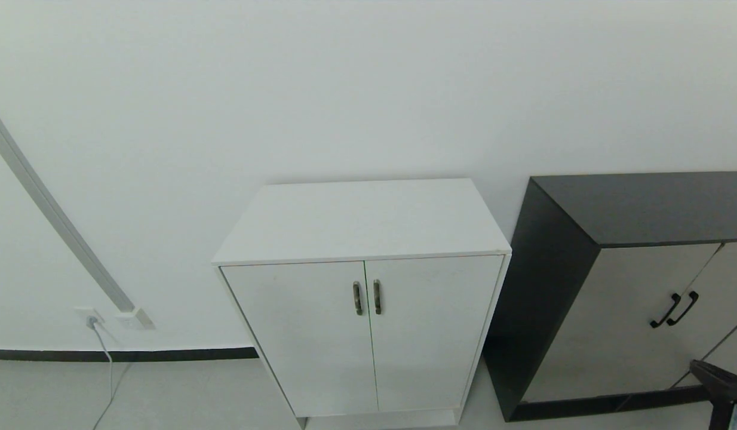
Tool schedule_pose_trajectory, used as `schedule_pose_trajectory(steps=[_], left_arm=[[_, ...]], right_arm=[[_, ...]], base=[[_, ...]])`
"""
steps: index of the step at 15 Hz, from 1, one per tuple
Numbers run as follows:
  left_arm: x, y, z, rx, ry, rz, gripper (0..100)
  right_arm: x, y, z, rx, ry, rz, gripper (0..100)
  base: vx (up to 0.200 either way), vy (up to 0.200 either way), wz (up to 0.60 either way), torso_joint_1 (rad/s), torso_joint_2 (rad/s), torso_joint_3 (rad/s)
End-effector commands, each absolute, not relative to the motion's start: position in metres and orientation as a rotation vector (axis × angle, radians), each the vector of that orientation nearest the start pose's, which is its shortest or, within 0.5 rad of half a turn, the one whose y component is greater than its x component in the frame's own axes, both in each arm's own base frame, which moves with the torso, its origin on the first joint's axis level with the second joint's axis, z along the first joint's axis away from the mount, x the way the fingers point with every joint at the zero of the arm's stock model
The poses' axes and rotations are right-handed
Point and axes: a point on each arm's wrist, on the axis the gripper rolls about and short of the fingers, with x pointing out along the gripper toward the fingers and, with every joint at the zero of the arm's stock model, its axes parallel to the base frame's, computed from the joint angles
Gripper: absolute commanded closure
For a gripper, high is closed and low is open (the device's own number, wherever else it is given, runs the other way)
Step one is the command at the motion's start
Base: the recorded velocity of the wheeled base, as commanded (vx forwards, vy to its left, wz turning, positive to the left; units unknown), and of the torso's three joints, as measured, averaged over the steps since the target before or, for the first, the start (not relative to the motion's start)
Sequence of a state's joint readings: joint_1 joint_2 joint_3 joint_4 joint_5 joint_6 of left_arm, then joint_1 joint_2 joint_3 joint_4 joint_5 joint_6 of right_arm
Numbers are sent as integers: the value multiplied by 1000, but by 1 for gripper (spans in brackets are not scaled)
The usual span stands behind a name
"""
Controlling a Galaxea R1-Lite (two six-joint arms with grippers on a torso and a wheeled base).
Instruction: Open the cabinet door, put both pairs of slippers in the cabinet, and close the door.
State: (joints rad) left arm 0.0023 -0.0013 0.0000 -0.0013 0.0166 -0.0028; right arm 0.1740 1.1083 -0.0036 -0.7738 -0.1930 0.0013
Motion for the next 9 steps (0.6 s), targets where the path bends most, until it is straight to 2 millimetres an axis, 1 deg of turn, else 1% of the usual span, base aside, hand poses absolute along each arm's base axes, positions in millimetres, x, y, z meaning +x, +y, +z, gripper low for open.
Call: schedule_pose_trajectory(steps=[1, 3, 4, 6, 9], left_arm=[[-23, 0, 76, -3, -2, 18, 100], [-23, 0, 76, -3, -2, 20, 100], [-23, 0, 76, -2, -2, 20, 100], [-23, 0, 76, -3, -2, 20, 100], [-23, 0, 76, -3, -2, 18, 100]], right_arm=[[74, 10, 117, -39, 266, 55, 100], [61, 10, 112, -35, 299, 119, 100], [51, 9, 105, -31, 341, 178, 100], [42, 9, 98, -25, 388, 244, 100], [25, 7, 86, -28, 458, 295, 100]], base=[[0, 0, 0, 0, 0, 0], [0, 0, 0, 0, 0, 0], [0, 0, 0, 0, 0, 0], [0, 0, 0, 0, 0, 0], [0, 0, 0, 0, 0, 0]])
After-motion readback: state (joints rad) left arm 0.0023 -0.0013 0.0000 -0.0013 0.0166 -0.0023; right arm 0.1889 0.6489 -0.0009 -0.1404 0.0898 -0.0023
